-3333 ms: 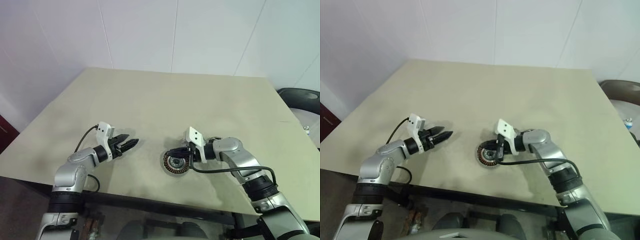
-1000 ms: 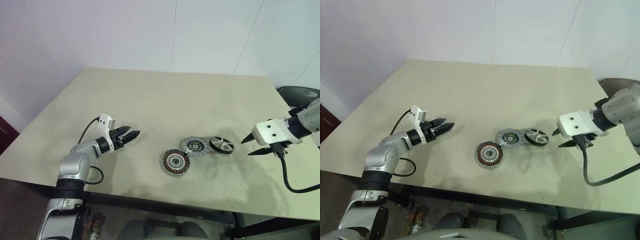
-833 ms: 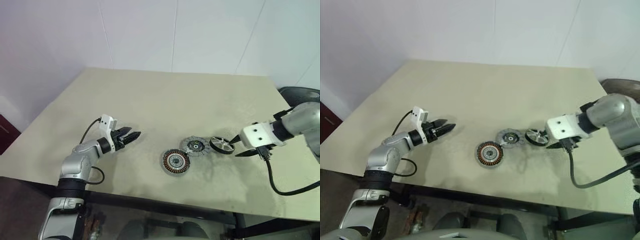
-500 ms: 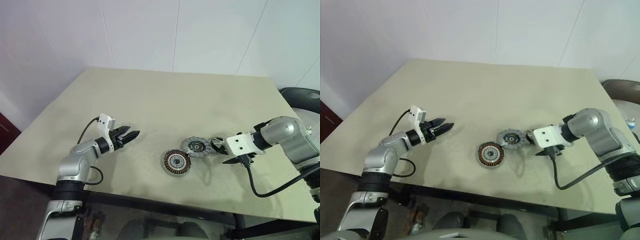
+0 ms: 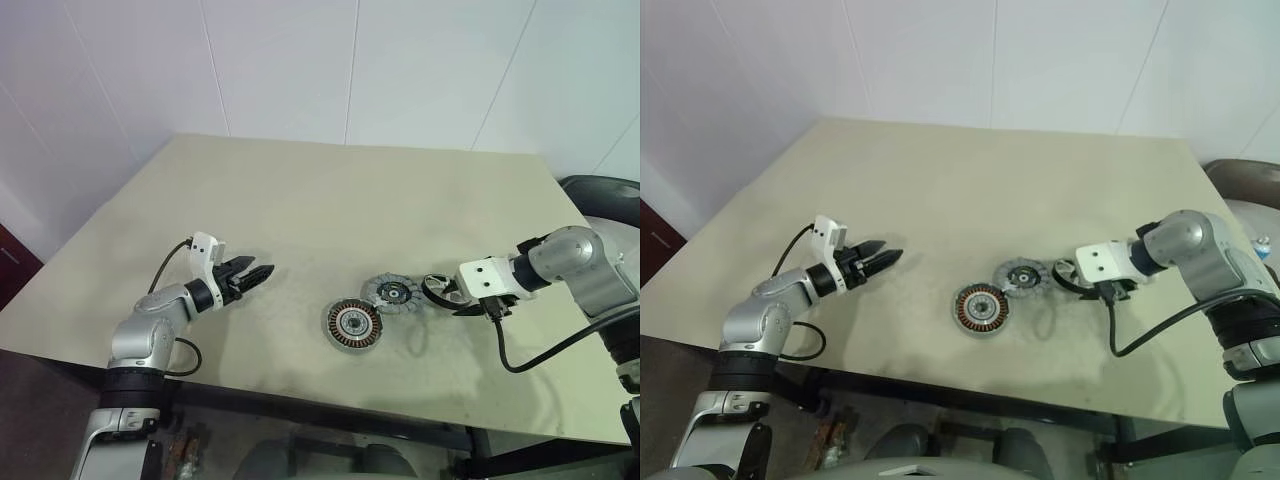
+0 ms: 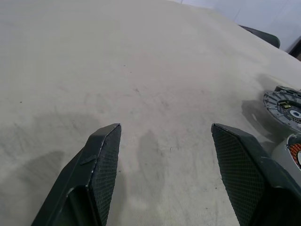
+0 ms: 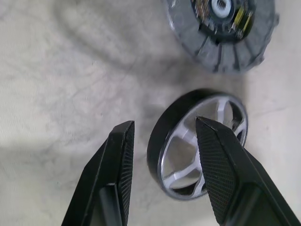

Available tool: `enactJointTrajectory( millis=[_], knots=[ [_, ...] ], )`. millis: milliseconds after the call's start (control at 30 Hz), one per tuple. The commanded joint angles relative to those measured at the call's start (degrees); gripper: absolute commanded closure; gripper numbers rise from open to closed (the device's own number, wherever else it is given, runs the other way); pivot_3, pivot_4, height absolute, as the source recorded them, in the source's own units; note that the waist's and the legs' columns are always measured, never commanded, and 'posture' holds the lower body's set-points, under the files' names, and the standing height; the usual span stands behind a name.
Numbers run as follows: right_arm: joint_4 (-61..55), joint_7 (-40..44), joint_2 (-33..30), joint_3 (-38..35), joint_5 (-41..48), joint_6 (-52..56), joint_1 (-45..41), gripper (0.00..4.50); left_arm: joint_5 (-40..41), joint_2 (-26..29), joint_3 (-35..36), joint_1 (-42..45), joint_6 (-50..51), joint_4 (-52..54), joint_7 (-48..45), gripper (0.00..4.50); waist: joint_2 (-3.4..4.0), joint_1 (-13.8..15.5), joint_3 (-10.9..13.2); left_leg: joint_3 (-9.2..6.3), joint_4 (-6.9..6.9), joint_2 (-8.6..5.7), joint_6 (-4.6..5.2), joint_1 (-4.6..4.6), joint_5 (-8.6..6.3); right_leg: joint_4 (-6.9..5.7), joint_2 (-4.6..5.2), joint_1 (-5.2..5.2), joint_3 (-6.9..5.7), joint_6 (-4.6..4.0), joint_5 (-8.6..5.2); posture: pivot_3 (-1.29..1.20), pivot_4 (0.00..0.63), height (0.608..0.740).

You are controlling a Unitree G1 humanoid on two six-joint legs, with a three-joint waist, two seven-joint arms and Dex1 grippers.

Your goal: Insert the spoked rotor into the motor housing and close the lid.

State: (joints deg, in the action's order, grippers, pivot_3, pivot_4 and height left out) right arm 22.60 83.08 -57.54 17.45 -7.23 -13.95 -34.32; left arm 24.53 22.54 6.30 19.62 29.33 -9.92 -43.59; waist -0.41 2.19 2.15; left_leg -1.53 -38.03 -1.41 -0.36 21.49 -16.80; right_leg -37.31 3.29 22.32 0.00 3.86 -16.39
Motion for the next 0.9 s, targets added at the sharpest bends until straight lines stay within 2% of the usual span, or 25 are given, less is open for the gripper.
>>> enactJointTrajectory(
  millis=[33,667,800,900],
  knots=[
    [0.6,0.1,-1.8,-1.0,-0.8,-1.9,-0.3,2.36,0.8,0.3,0.4,0.8,-0.4,1.9,-0.4,1.25,0.0,0.0,0.0,0.0,0.0,0.0,0.0,0.0,0.0,0.0,0.0,0.01,0.0,0.0,0.0,0.0,0.0,0.74],
    [3.5,-2.4,0.6,0.6,-4.9,-5.7,-0.6,2.36,0.7,0.3,0.4,0.2,-0.6,2.6,-0.3,1.25,0.01,0.0,0.0,0.0,-0.01,0.01,-0.01,-0.02,0.01,-0.03,-0.02,0.0,0.0,0.0,0.0,0.0,0.0,0.74],
    [4.5,-3.1,1.1,0.8,-5.9,-7.2,-0.9,3.25,0.9,0.3,0.6,-0.2,-0.5,2.9,-0.2,1.25,0.01,-0.1,0.0,0.0,-0.02,0.01,-0.01,-0.02,0.01,-0.04,-0.02,0.0,0.0,0.01,0.0,0.0,0.0,0.74],
    [4.7,-3.4,1.4,0.9,-5.8,-7.2,-1.2,4.24,0.9,0.2,0.7,-0.4,-0.5,3.0,-0.1,1.25,0.01,-0.1,0.0,0.0,-0.02,0.01,-0.01,-0.03,0.01,-0.05,-0.03,0.0,0.0,0.0,0.0,0.0,0.0,0.74]
  ],
)
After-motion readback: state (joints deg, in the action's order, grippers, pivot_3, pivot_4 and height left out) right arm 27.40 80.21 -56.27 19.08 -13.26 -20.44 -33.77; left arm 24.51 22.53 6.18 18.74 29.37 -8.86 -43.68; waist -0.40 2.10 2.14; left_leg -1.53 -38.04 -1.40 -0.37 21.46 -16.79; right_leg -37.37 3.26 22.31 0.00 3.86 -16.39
